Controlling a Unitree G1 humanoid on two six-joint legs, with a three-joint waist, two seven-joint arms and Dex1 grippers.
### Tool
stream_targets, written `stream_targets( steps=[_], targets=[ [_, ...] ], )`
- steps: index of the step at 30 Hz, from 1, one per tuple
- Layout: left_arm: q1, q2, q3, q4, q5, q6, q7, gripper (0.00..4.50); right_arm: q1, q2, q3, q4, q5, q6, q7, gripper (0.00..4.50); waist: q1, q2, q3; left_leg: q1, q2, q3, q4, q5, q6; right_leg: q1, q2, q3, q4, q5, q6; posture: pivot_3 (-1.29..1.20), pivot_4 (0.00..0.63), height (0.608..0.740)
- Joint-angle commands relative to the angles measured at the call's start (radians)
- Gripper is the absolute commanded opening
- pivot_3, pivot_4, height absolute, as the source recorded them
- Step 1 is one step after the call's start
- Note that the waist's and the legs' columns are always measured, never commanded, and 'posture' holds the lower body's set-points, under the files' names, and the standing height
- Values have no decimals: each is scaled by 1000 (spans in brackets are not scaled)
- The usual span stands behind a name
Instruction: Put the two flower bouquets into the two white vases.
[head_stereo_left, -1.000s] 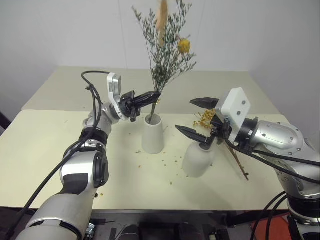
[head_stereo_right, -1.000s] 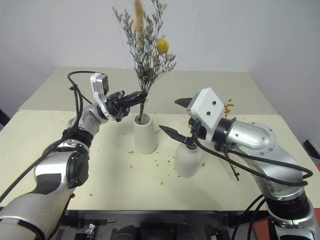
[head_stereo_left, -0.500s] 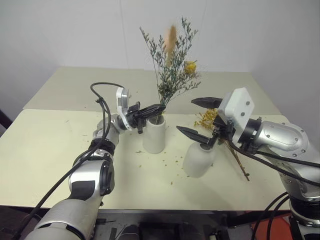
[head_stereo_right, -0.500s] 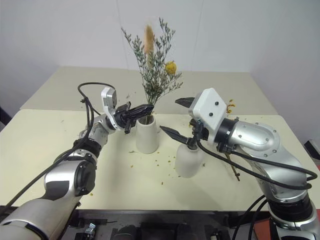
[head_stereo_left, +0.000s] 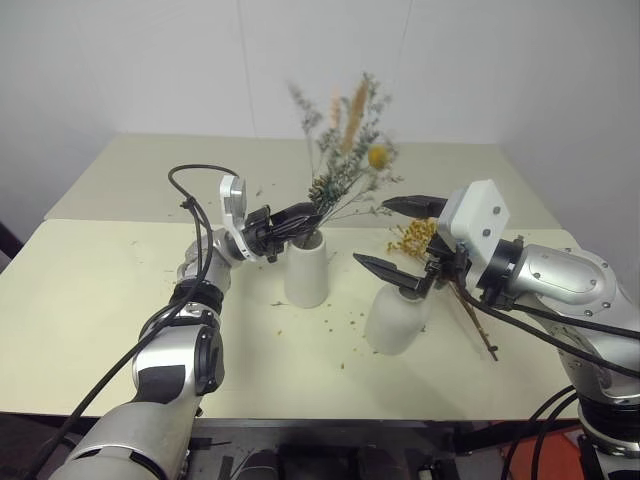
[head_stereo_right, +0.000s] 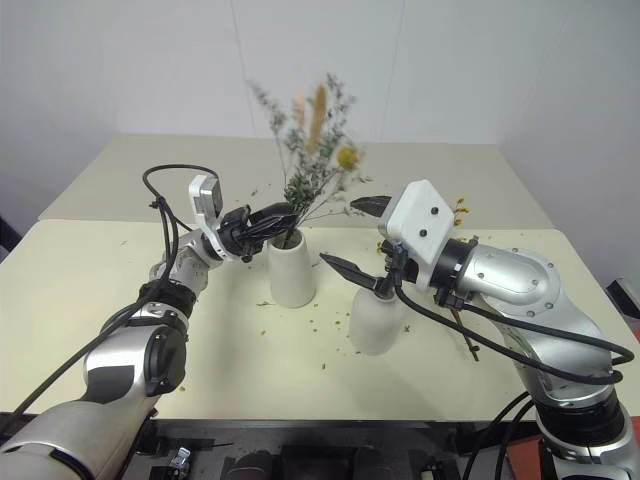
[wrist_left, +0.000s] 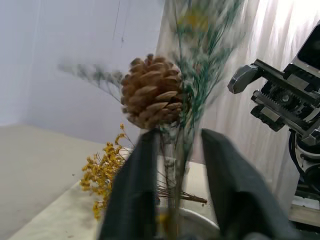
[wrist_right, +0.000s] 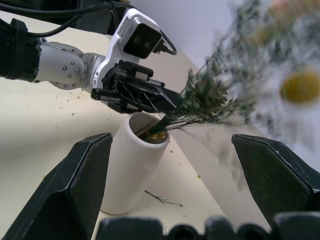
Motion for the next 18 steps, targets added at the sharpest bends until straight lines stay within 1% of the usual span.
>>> stream_targets(
  steps=[1,6,7,11,18],
  targets=[
    [2,15,3,-57,-36,13,-8,2828,-2,3,-26,-9,-7,-33,1,4500,0,0,0,0,0,0,0,0,0,0,0,0,0,0,0,0,150,740],
    [27,32,-7,-130,-109,85,-8,4395,0,9,-25,-7,-7,-37,6,4500,0,0,0,0,0,0,0,0,0,0,0,0,0,0,0,0,150,740],
    [39,40,-17,-156,-130,109,-8,4456,1,10,-25,-7,-9,-38,6,4500,-1,0,0,0,0,0,0,0,0,0,0,0,0,0,0,0,150,740],
    [88,69,-59,-236,-171,150,-8,4456,6,13,-24,-5,-12,-36,7,4500,-3,0,0,0,0,0,0,0,0,0,0,0,0,0,0,0,150,740],
    [141,111,-8,-334,-220,231,0,4456,11,15,-27,-9,-15,-33,6,4500,-2,0,0,1,0,0,0,0,0,0,0,0,1,0,0,0,150,740]
  ],
)
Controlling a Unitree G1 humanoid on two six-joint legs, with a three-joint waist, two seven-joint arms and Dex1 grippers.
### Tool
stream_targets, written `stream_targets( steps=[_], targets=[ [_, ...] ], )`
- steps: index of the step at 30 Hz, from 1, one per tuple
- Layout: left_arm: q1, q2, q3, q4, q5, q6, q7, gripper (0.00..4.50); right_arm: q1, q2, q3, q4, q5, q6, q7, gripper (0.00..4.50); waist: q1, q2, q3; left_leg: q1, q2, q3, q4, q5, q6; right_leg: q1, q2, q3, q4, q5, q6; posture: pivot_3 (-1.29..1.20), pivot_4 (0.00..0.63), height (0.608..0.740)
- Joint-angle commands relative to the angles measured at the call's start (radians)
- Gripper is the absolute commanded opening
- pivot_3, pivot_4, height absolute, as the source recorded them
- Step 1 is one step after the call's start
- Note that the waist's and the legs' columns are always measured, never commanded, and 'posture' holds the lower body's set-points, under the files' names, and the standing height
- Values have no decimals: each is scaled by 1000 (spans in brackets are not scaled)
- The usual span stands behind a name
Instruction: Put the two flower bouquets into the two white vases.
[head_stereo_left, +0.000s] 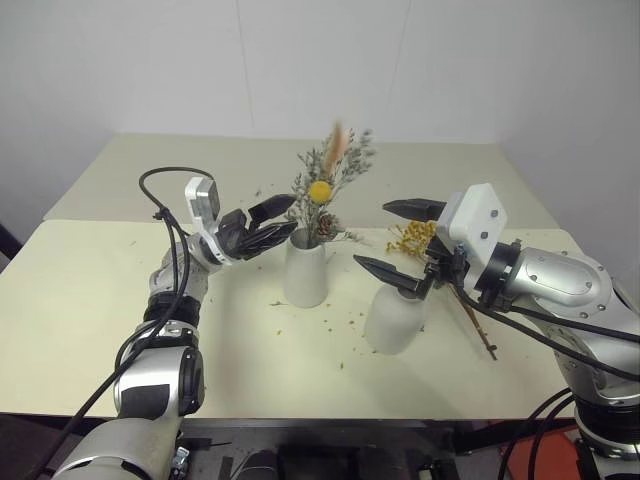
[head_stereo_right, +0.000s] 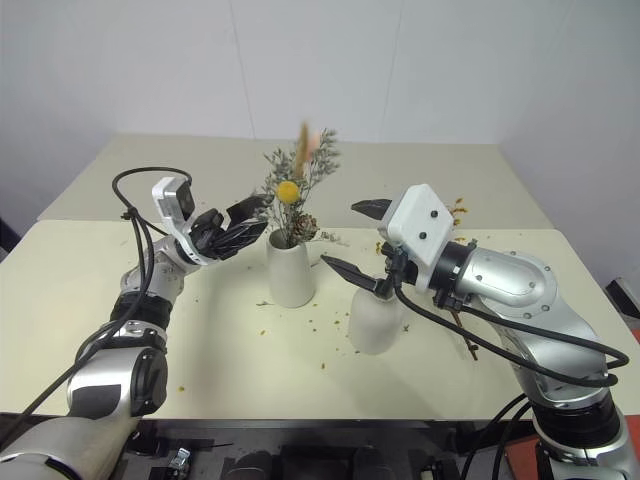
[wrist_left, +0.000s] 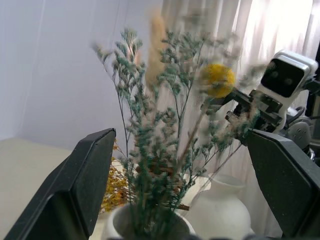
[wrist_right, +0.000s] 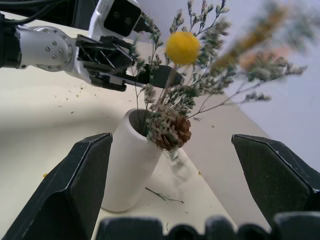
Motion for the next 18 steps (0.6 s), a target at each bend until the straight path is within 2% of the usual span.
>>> stream_targets(
  steps=[1,5,8,13,17,18],
  targets=[
    [20,40,35,-113,-40,58,4,4456,-1,-1,-30,-20,3,-23,0,4500,0,0,0,0,0,0,0,0,0,0,0,0,0,0,0,0,150,740],
    [98,105,35,-270,-51,130,29,4456,2,-19,-60,-29,22,14,-3,4500,-5,0,0,0,0,0,-1,0,0,0,0,0,0,0,0,0,150,740],
    [155,185,41,-395,-62,194,58,4456,-7,-75,-131,-24,67,99,1,4500,-3,0,0,1,1,0,0,0,0,0,0,0,0,0,0,0,150,740],
    [224,383,36,-606,-60,266,59,4456,-10,-241,-225,62,88,253,18,4500,-1,1,0,1,1,0,-1,0,0,0,0,0,-1,0,-1,0,150,740],
    [207,623,-58,-698,-18,273,-5,4456,-25,-328,-160,275,4,281,23,4500,0,1,0,3,2,2,-1,0,0,1,0,0,-2,-1,-1,0,150,740],
    [202,656,-75,-711,-22,278,-7,4456,-36,-332,-145,316,-5,281,25,4500,-1,1,0,4,2,3,-1,0,0,1,0,0,-1,-1,-1,0,150,740]
  ],
)
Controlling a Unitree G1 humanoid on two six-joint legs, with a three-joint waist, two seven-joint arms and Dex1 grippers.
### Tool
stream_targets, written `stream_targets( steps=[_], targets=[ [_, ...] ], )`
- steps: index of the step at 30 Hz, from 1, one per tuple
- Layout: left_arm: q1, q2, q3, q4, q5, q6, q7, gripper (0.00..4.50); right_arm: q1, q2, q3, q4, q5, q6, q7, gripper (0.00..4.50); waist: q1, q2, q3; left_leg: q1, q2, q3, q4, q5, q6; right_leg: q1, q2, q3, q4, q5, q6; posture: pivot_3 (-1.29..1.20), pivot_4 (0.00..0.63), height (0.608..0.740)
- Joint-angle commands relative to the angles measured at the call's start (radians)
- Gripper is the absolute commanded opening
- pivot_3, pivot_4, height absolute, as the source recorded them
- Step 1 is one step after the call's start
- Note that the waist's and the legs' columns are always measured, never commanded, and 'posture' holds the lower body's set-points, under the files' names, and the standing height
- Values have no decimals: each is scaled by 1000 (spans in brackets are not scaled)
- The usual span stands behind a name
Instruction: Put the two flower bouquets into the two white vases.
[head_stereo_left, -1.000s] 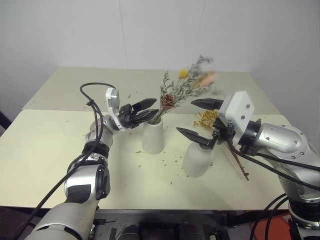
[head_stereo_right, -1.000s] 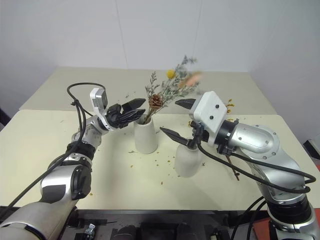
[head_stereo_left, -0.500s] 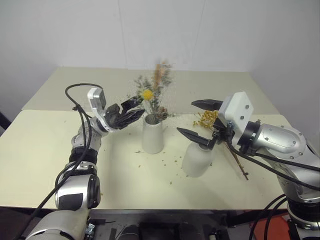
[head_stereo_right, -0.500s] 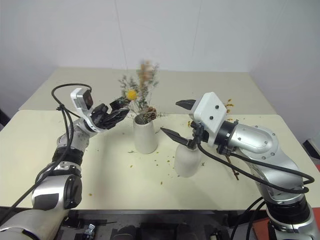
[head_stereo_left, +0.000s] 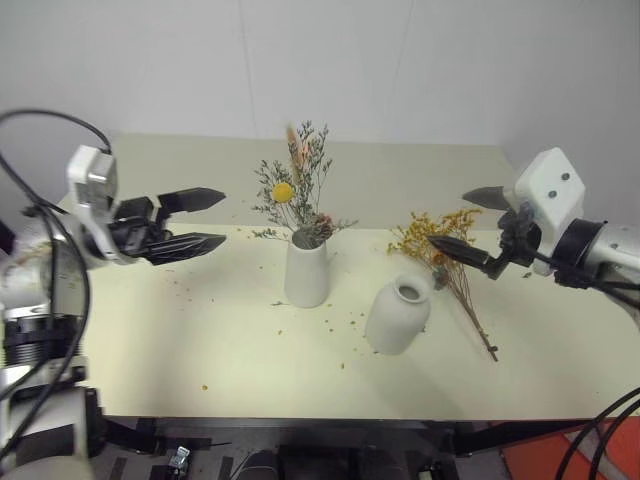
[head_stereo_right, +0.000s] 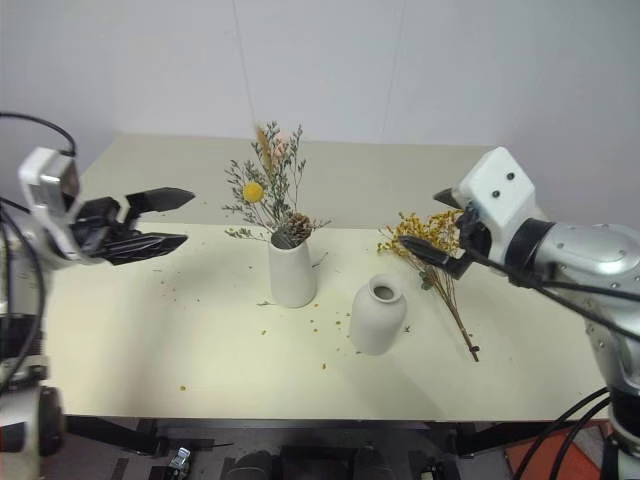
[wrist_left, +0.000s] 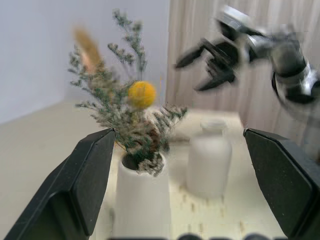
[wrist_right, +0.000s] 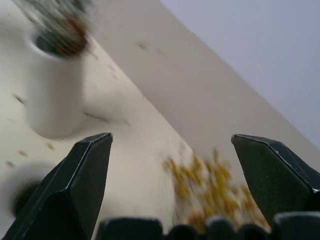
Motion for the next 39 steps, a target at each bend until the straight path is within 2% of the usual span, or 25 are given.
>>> stream_targets(
  steps=[1,4,13,18,26,33,39],
  targets=[
    [-35,146,-80,-102,3,17,-26,4456,-53,-38,77,179,-82,20,7,4500,-2,0,0,1,0,1,0,0,0,0,0,0,-1,-3,-2,0,150,740],
    [-14,241,-147,-193,-7,39,-26,4456,-88,-41,185,329,-162,-8,35,4500,-3,1,0,2,1,2,-1,0,0,0,0,1,0,-6,0,0,150,740],
    [11,200,-220,-461,-14,200,72,4456,-189,23,345,638,-287,-61,128,4500,-5,2,1,-5,1,2,-1,0,0,-6,2,2,1,-3,5,0,150,740],
    [16,141,-259,-554,-48,287,145,4456,-184,35,360,659,-311,-72,176,4500,-4,3,1,-11,1,2,-1,0,0,-12,2,2,2,1,-1,0,150,740],
    [-32,20,-282,-563,-50,334,254,4456,-185,83,367,668,-353,-73,190,4500,-4,3,1,-11,0,2,2,0,0,-11,2,2,4,1,1,0,150,740],
    [-23,20,-291,-562,-37,320,259,4456,-216,67,308,653,-377,-46,153,4500,-6,3,1,-9,-1,1,3,0,0,-12,2,3,9,1,0,0,150,740],
    [-13,19,-293,-552,-15,307,262,4456,-236,70,262,583,-326,82,168,4500,-6,3,1,-8,-1,1,3,0,0,-11,2,3,10,0,0,0,150,740]
  ],
)
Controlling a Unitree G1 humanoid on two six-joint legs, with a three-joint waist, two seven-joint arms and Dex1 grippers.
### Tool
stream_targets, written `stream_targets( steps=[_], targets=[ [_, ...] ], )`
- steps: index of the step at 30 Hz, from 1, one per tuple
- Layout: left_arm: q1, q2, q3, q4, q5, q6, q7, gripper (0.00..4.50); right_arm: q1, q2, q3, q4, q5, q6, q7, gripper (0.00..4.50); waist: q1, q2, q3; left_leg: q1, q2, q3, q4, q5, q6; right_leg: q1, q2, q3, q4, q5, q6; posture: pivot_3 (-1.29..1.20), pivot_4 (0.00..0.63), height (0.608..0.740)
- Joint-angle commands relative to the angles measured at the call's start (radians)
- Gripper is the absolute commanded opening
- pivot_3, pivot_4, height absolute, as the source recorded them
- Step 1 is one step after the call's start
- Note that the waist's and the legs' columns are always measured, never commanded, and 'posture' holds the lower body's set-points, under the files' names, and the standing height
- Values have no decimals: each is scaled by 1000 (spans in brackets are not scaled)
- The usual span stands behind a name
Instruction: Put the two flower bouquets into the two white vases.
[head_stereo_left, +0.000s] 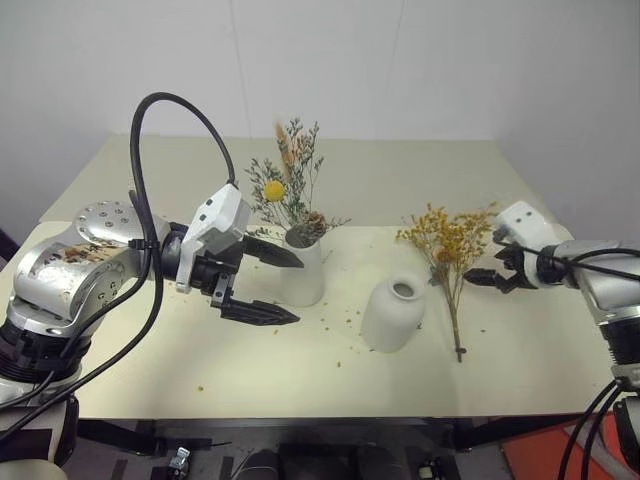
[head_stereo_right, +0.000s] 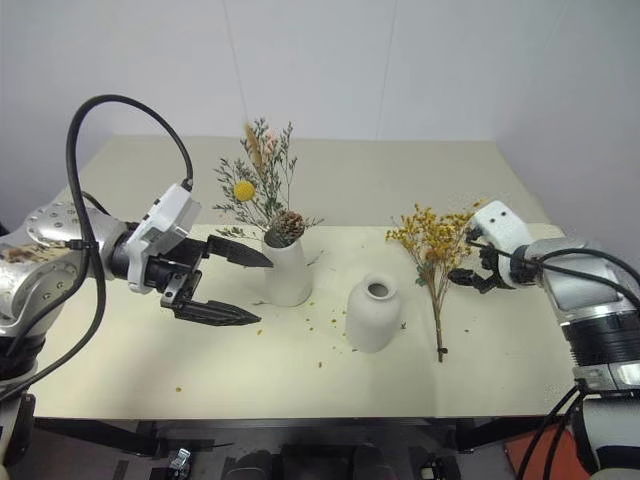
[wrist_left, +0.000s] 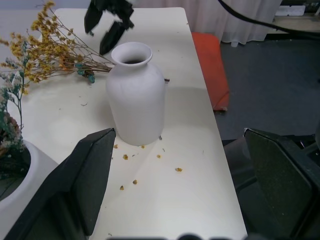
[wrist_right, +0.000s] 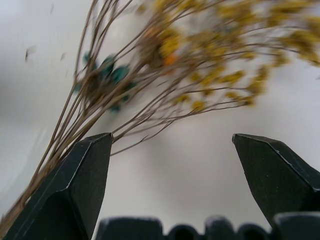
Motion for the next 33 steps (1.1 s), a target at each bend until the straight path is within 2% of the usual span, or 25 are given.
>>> stream_targets(
  steps=[1,7,11,16,21,25,33],
  targets=[
    [-3,8,3,-2,17,-20,-1,4456,-14,-22,-45,-82,33,75,20,4500,0,0,0,0,0,0,0,0,0,0,0,0,0,0,0,0,150,740],
    [1,5,2,10,33,-34,-2,4456,4,0,-72,-142,61,167,-8,4500,0,0,0,0,0,0,0,0,0,0,0,0,0,0,0,0,150,740],
    [5,7,6,8,33,-35,-7,4456,69,12,-34,-227,79,194,-3,4500,0,0,0,0,0,0,0,0,0,0,0,0,0,0,0,0,150,740],
    [1,-11,7,4,40,-41,14,4456,118,66,-16,-219,59,196,-69,4500,-2,0,0,0,0,0,0,0,0,0,0,0,1,-1,0,0,150,740],
    [6,-12,14,5,42,-45,8,4456,105,97,-29,-152,60,188,-111,4500,-2,0,0,0,0,0,0,0,0,0,0,0,1,-1,0,0,150,740],
    [10,-15,16,9,43,-57,2,4500,81,101,-17,-96,56,167,-116,3625,-5,0,0,1,0,0,0,0,0,0,0,0,1,0,0,0,150,740],
    [18,-16,13,13,43,-68,-6,4500,80,92,2,-65,51,153,-92,758,-15,0,0,0,0,0,0,0,0,0,0,0,1,0,0,0,150,740]
  ],
)
